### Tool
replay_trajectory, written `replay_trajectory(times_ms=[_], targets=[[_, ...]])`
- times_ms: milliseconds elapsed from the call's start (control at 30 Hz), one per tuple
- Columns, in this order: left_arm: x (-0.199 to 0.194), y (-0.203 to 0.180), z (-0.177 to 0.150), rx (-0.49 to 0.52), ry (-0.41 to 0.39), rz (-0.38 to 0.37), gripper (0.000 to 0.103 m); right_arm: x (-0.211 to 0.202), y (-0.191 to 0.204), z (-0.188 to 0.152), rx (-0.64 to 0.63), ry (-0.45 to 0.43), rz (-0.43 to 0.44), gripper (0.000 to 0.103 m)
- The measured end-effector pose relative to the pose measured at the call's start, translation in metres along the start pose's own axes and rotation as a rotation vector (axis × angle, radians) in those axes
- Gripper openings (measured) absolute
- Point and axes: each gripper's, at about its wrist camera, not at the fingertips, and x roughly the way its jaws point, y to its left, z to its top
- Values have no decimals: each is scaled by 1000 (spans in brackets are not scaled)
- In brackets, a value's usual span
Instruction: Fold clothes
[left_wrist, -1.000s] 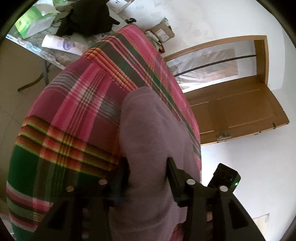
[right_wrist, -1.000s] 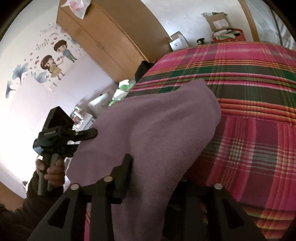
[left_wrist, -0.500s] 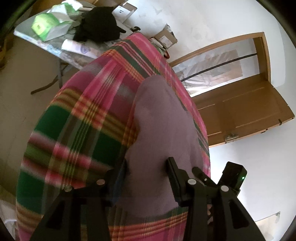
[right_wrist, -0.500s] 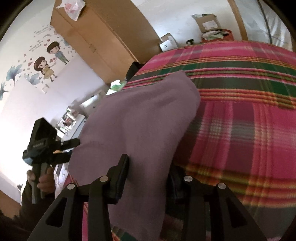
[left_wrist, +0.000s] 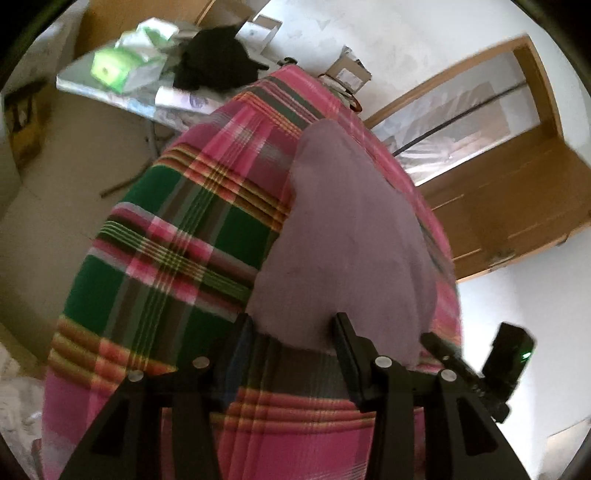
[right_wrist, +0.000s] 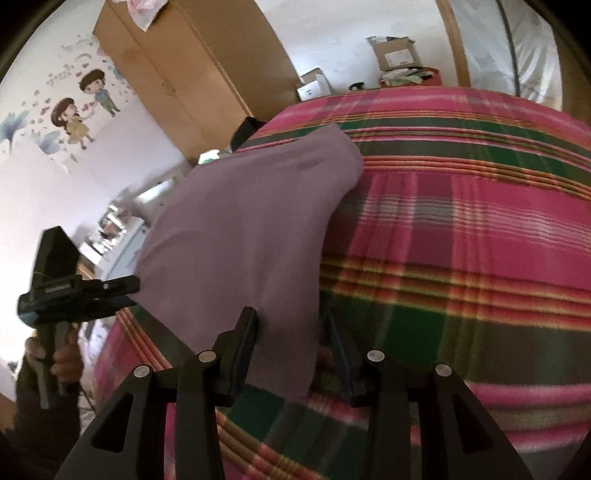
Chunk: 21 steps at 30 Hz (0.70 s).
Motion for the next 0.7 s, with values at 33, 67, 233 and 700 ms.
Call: replay_trajectory(times_ms=[33, 67, 233, 700], targets=[[-2, -5, -3, 18, -15, 19, 45, -2, 4, -3, -8, 8, -14, 40], [-4, -9, -6, 32, -32, 46, 45, -3, 9, -6, -22, 16, -30, 40], [-6, -27, -20, 62, -96, 169, 45, -4, 34, -27, -104, 33, -135, 41], [7, -53, -32, 147, -202, 403, 45, 8, 79, -57, -220, 57, -240, 41]])
